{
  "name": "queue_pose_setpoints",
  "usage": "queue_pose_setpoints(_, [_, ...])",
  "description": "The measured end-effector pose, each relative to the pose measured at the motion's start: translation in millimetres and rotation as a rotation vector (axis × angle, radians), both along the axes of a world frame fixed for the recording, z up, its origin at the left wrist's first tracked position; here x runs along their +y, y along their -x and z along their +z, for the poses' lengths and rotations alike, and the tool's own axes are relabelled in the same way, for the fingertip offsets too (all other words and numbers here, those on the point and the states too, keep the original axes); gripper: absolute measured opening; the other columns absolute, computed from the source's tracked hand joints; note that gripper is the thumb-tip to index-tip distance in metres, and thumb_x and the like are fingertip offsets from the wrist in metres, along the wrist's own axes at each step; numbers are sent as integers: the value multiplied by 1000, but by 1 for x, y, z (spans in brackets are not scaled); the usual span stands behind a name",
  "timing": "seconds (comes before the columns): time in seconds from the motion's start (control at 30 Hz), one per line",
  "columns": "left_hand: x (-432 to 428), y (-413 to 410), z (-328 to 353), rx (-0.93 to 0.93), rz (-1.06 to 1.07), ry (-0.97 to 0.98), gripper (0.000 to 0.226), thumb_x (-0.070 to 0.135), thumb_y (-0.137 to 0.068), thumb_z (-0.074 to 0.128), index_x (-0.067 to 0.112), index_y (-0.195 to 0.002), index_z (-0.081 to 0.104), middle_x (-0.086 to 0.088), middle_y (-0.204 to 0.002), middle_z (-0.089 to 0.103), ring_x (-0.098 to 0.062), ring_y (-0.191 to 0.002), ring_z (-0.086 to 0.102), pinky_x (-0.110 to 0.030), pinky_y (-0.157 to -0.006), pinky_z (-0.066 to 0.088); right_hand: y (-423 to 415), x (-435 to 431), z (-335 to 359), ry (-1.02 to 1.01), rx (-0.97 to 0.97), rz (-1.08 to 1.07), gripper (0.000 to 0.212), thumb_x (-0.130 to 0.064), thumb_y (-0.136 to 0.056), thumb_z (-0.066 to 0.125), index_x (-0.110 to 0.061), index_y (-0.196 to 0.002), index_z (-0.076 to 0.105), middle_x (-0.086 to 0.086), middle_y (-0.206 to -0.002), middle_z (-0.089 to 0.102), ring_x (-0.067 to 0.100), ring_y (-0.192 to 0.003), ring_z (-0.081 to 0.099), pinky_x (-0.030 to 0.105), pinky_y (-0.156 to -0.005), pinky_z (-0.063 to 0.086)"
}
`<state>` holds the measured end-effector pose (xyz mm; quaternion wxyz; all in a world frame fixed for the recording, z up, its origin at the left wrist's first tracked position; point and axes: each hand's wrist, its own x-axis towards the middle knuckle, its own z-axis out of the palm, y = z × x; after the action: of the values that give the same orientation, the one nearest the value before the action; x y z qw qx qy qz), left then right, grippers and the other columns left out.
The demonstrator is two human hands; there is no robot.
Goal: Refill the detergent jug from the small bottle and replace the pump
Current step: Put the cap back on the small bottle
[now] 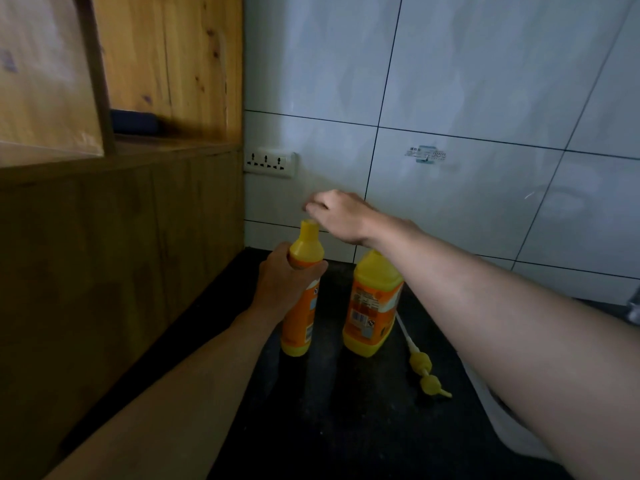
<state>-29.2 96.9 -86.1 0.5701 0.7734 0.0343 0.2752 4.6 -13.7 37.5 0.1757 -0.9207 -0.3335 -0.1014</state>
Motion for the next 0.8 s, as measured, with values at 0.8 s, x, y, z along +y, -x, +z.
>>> queue_pose_setpoints(0.8, [7,-1,-2,5,-43,-46,37,31,-72,80,16,-102,63,-1,-97,70,-15,-87,67,-38,-79,57,-7,16,-2,342,-169,-102,44,-56,-87,50,-18,-66,41,2,-69,44,24,-64,51,30,-51,32])
